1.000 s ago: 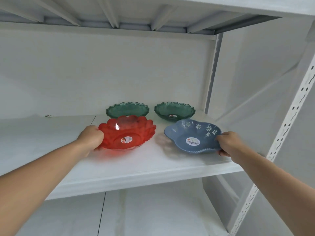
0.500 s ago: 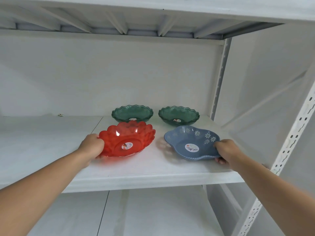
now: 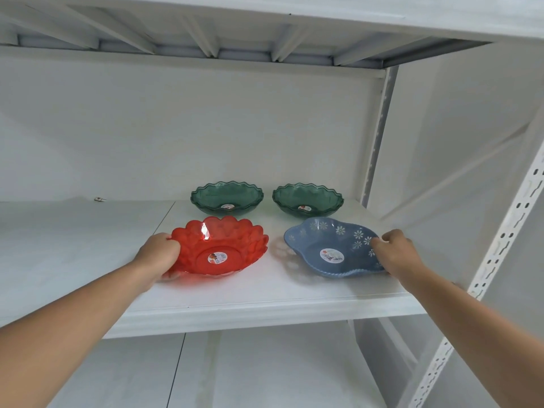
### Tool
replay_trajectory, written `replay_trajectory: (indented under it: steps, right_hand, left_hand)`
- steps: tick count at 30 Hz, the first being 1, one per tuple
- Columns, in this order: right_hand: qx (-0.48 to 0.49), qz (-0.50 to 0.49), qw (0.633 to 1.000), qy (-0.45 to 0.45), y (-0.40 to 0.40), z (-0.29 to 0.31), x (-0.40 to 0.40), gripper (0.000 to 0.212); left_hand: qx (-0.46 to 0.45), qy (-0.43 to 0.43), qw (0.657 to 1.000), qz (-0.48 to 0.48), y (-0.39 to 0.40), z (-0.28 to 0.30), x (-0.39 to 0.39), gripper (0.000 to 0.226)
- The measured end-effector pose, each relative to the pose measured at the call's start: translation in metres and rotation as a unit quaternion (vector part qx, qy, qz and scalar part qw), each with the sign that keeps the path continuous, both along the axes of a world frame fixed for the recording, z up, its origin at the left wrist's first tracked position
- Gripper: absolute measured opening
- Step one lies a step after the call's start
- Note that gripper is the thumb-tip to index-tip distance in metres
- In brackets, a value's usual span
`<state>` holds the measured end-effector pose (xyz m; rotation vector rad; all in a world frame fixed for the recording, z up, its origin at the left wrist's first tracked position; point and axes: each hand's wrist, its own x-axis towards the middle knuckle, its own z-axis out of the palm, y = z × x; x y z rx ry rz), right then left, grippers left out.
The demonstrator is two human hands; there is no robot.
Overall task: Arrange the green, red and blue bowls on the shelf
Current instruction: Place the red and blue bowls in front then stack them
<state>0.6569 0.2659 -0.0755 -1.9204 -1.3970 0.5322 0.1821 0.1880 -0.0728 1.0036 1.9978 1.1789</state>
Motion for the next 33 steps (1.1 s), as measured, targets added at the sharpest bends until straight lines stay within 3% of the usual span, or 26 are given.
replay_trajectory:
  steps: [5, 8, 13, 23, 33]
  right_hand:
    - [0.042, 0.008, 0.999, -0.006, -0.009, 0.009, -0.009, 0.056]
    - [0.078, 0.037, 0.996, -0.023, -0.016, 0.02, -0.022, 0.052]
    - [0.153, 0.118, 0.981, -0.013, -0.026, 0.045, -0.066, 0.049]
    - [0.114, 0.224, 0.964, 0.084, -0.046, 0.055, -0.167, 0.043]
    - [0.036, 0.253, 0.967, -0.001, -0.043, 0.035, -0.199, 0.047]
  left_hand:
    - [-0.056, 0.207, 0.976, 0.04, -0.003, 0.01, -0.007, 0.082]
    - [-0.044, 0.211, 0.975, 0.047, 0.0, 0.013, -0.014, 0.094]
    - [-0.007, 0.183, 0.982, 0.036, 0.001, 0.022, -0.014, 0.093]
    - [0.085, 0.159, 0.983, 0.024, -0.008, 0.031, -0.015, 0.068]
    - [0.073, 0.135, 0.987, 0.04, -0.019, 0.022, -0.009, 0.067]
